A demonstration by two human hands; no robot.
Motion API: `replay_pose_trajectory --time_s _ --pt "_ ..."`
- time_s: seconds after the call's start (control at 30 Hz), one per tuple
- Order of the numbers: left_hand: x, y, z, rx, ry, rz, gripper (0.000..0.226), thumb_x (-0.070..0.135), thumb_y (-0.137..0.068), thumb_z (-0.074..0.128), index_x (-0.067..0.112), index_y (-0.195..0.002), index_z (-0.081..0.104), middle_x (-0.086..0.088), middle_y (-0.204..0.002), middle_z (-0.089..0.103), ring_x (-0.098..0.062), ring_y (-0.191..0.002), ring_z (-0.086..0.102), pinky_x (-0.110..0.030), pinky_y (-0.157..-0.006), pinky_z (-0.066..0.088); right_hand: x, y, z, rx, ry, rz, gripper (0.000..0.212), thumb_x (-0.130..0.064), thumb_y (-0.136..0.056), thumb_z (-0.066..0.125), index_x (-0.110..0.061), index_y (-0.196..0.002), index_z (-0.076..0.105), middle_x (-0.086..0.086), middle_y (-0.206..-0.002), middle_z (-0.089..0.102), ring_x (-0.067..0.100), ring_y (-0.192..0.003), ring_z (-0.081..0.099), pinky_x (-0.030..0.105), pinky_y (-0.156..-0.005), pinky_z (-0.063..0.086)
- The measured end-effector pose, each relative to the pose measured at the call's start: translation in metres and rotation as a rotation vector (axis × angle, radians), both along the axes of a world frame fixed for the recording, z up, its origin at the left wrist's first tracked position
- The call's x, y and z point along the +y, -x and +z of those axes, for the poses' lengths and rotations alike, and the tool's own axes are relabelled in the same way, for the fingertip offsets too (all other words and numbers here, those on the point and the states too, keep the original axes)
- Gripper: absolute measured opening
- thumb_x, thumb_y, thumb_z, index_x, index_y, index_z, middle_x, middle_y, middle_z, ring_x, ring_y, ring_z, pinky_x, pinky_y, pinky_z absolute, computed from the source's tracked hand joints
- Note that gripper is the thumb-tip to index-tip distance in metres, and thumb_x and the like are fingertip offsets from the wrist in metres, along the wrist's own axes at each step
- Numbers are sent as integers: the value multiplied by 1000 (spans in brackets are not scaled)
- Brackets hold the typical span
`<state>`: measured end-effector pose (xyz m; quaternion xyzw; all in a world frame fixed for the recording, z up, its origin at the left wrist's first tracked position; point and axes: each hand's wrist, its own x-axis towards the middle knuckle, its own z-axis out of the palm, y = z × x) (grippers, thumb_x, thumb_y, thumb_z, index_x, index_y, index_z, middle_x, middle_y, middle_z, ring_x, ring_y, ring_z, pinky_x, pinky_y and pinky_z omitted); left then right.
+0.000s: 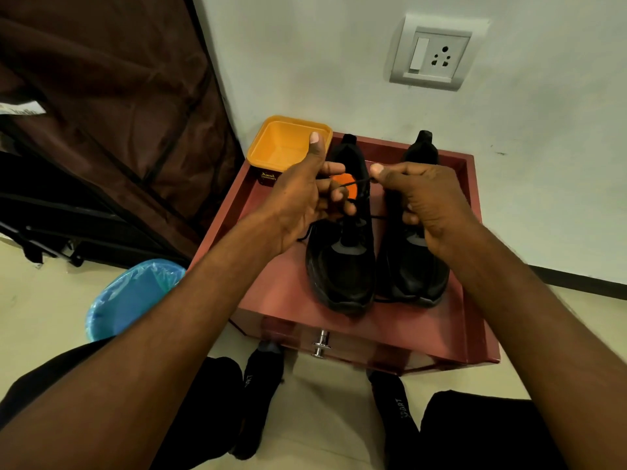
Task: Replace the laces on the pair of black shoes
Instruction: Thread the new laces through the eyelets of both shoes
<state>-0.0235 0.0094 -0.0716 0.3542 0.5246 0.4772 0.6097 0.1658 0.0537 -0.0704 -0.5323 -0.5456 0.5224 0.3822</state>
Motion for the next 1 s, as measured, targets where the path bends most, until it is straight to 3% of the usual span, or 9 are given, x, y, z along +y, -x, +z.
replay_pose_trajectory --time_s 0.13,0.27,0.33,0.43,0.57,0.67,0.77,0.9,1.0 --pt "5 11 -3 228 -17 142 40 47 -108 48 9 -108 62 5 -56 52 -15 -56 57 -34 -68 54 11 -11 -6 -14 105 -253 17 -25 -89 79 -15 -80 68 -3 -71 60 7 -55 48 17 -41 37" --pt "7 13 -7 189 -56 159 7 15 -106 54 11 -101 56 4 -54 46 -13 -50 41 -31 -57 41 11 -13 -7 -208 -198 -108 1 -23 -93 75 -23 -92 75 -6 -84 70 0 -76 65 14 -74 53" --pt "6 9 -4 150 -77 127 6 17 -106 56 13 -102 55 3 -57 46 -12 -48 38 -28 -54 38 3 -2 -5 -267 -291 105 17 -16 -94 73 -22 -110 75 -8 -98 72 -5 -81 64 9 -78 50" --pt "4 3 5 124 -106 71 7 19 -106 58 14 -106 54 1 -60 46 -9 -43 33 -24 -48 35 -6 13 -6 -270 -363 379 34 -11 -95 72 -22 -127 69 -8 -112 73 -12 -78 63 16 -82 52" --pt "4 6 10 116 -115 60 17 28 -103 63 13 -109 56 0 -62 49 -8 -40 28 -25 -48 31 -8 13 2 -158 -384 228 15 -14 -101 65 -11 -108 77 3 -81 75 0 -63 63 13 -63 48" --pt "1 14 15 255 -80 18 24 37 -100 67 15 -100 58 3 -58 50 -6 -39 30 -22 -45 31 1 1 2 -8 -181 -28 17 -18 -103 62 -12 -108 76 4 -83 74 0 -53 50 14 -49 39" --pt "1 23 15 403 -43 86 23 35 -99 68 15 -98 58 6 -51 49 -5 -40 34 -21 -43 30 12 -10 -8 -91 -58 -127 14 -14 -98 64 -17 -107 75 0 -91 77 3 -58 54 18 -49 43" --pt "3 22 13 400 -49 74 12 26 -103 63 15 -103 57 6 -52 47 -4 -39 33 -21 -43 26 9 -8 -9 -287 -250 12 41 -8 -92 69 -27 -128 65 -9 -122 70 3 -97 68 24 -85 60" --pt "1 13 14 378 -97 -29 16 28 -104 61 14 -109 55 4 -54 48 -5 -39 32 -19 -41 25 -5 8 -1 -328 -386 296 48 -20 -96 73 -25 -141 58 -14 -132 65 -11 -79 62 10 -69 50"
